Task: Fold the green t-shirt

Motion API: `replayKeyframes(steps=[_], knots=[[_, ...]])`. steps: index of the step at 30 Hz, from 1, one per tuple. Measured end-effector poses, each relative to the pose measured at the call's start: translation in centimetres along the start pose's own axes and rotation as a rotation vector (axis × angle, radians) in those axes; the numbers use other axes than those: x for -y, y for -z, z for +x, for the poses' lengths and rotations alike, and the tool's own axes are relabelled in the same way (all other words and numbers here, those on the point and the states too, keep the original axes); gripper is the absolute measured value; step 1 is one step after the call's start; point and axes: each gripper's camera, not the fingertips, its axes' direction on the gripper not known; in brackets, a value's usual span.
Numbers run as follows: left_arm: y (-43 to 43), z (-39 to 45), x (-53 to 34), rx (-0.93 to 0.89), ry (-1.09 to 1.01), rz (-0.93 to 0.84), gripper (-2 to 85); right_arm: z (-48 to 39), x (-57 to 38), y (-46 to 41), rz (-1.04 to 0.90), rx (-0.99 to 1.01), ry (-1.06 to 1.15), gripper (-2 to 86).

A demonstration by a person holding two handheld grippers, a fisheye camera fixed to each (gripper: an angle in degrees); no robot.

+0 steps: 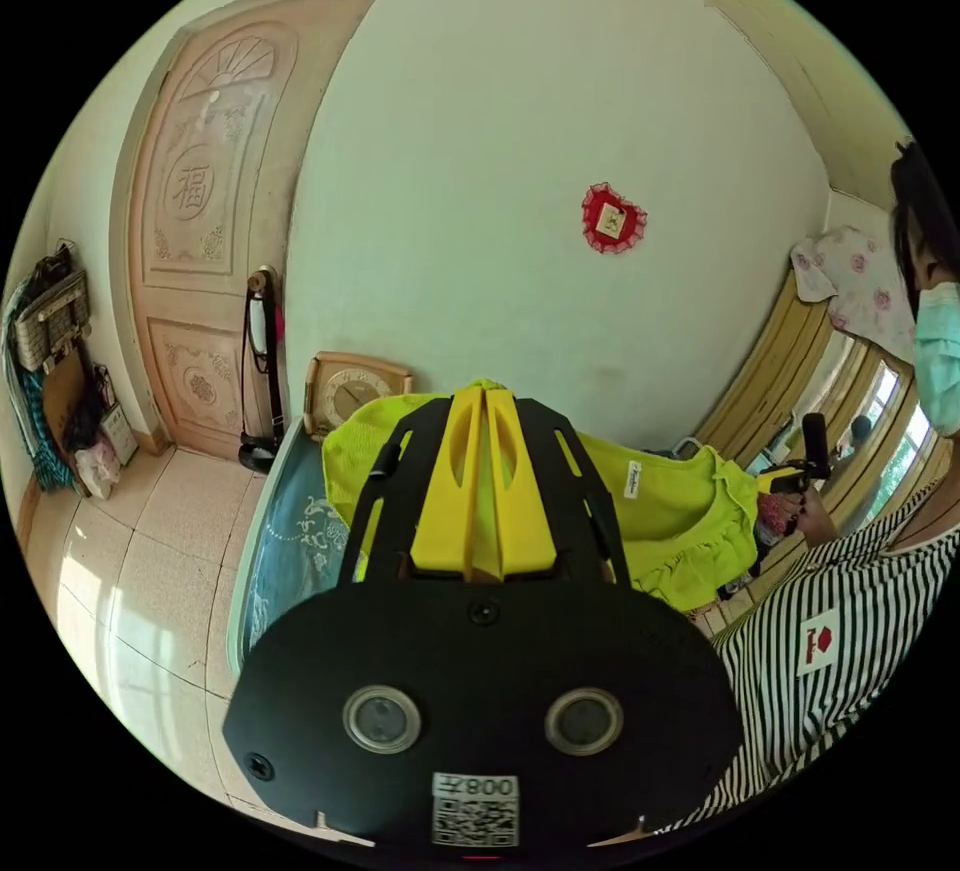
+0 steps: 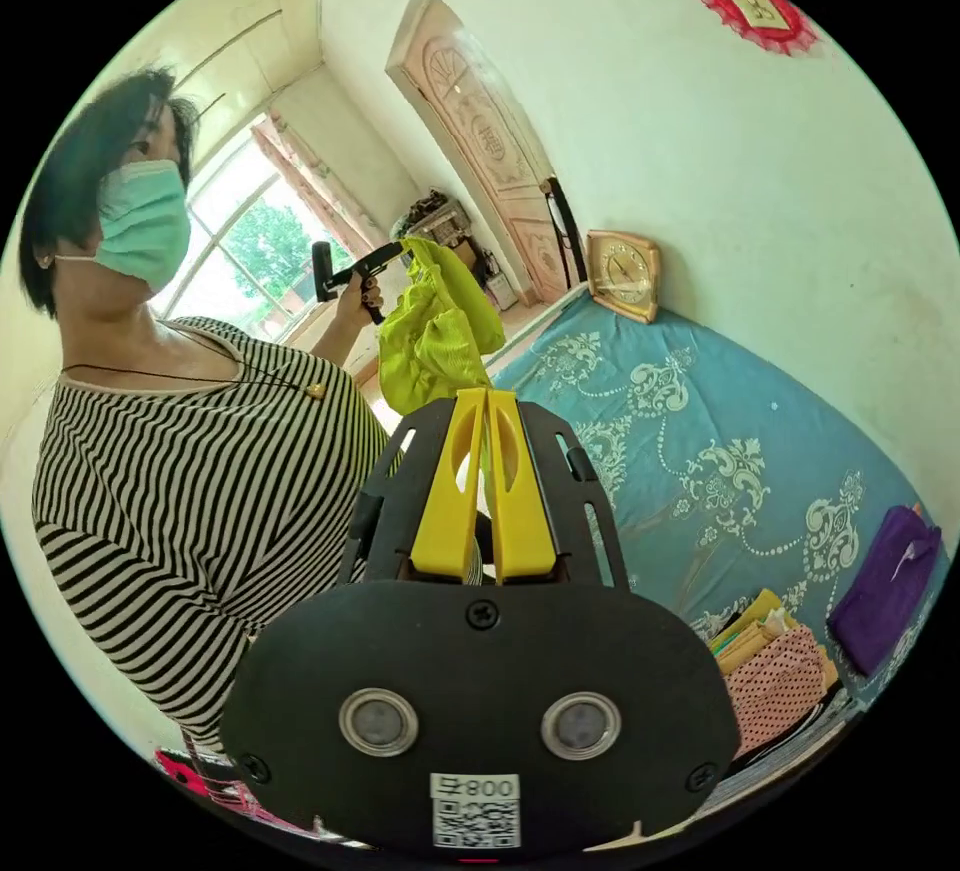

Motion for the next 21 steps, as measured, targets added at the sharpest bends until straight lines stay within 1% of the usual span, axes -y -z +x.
replayKeyframes(steps=[4, 9, 14, 21], knots=[[-5.2, -4.6, 0.1, -0.039, 0.056, -0.098, 0.4, 2.7, 1.8, -4.7, -0.128, -0.065, -0.081, 0.1], [-6.5, -9.2, 0.9, -0.046, 0.089, -0.108, 0.4, 3.1, 3.3, -6.7, -0.14, -0.049, -0.094, 0.1], [-4.9, -12.2, 1.2, -0.037, 0.112, -0.058, 0.4, 2.5, 4.5, -6.8, -0.122, -0.026, -0.048, 0.1], [0.7, -13.7, -0.1, 0.037, 0.142, 0.064, 0.4, -0.2, 4.5, -5.5, -0.113, 0.033, 0.118, 0.1]])
